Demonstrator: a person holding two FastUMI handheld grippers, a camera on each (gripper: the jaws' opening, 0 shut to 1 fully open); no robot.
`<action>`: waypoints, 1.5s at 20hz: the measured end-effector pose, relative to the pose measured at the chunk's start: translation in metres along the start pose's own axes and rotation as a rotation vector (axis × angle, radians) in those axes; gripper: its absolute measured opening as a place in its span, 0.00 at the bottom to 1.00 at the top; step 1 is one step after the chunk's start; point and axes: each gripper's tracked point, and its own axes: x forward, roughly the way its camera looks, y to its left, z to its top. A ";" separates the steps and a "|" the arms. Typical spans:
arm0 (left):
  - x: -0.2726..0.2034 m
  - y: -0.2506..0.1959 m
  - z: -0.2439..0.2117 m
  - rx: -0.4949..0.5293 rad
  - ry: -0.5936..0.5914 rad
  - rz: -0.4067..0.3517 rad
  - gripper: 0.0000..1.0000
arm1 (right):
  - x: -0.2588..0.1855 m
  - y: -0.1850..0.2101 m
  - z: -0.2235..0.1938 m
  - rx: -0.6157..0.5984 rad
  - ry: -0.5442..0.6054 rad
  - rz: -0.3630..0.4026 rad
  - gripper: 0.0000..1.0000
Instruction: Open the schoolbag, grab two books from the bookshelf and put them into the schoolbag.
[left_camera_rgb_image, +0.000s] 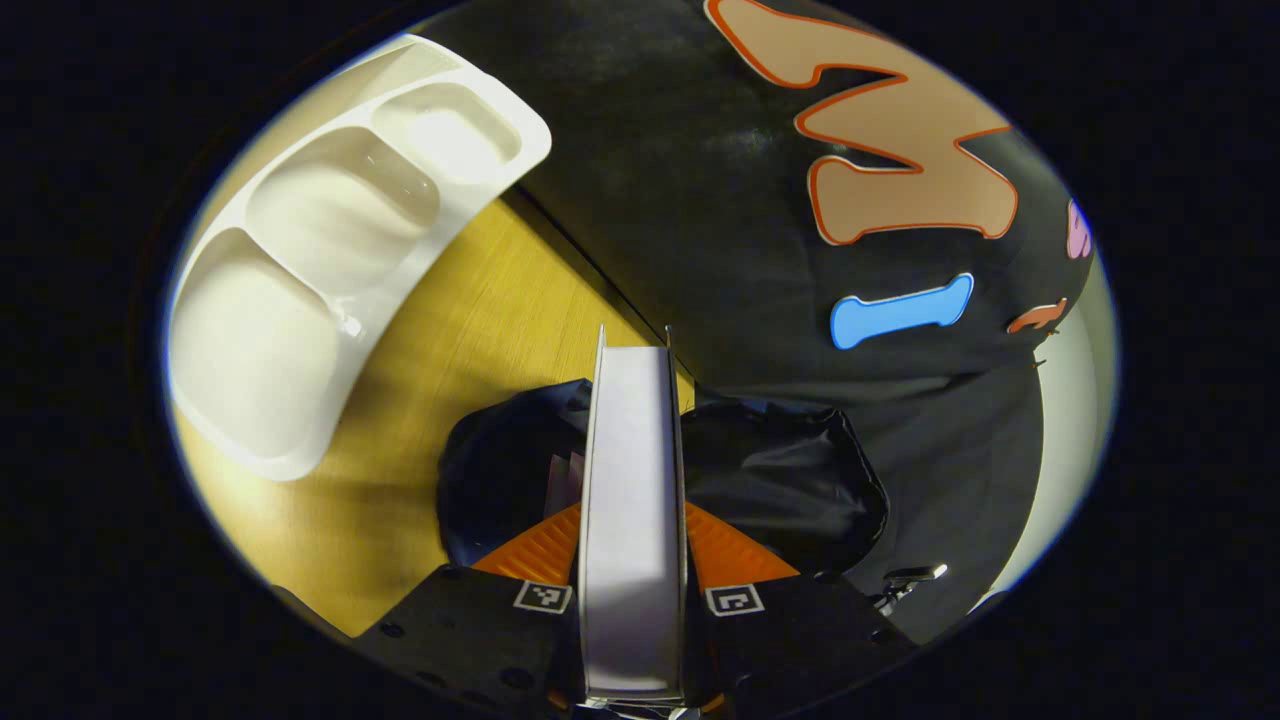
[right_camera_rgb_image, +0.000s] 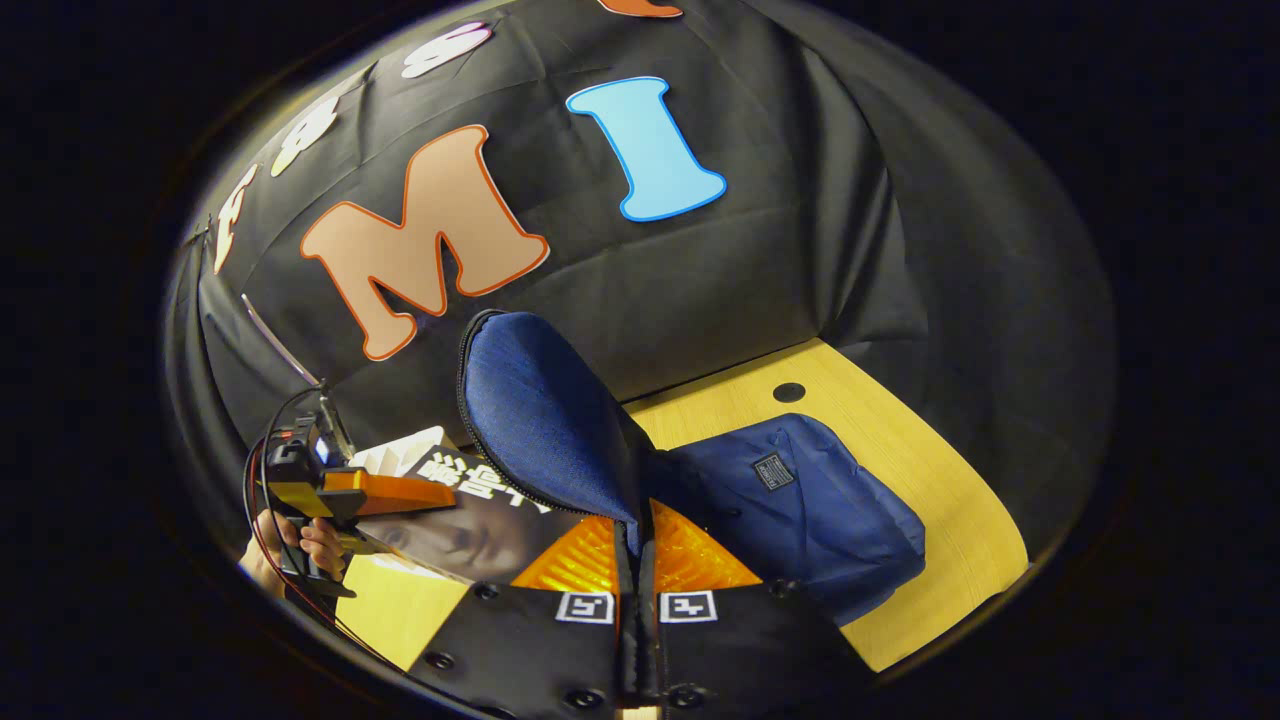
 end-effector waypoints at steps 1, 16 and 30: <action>0.006 0.000 -0.003 -0.003 0.002 0.000 0.34 | -0.001 0.000 -0.001 -0.007 0.001 0.001 0.03; 0.089 0.004 -0.057 -0.096 0.039 -0.032 0.34 | 0.007 0.010 0.002 -0.096 0.004 0.042 0.01; 0.138 0.007 -0.086 -0.290 0.003 -0.082 0.35 | 0.010 0.021 -0.001 -0.159 0.012 0.080 0.03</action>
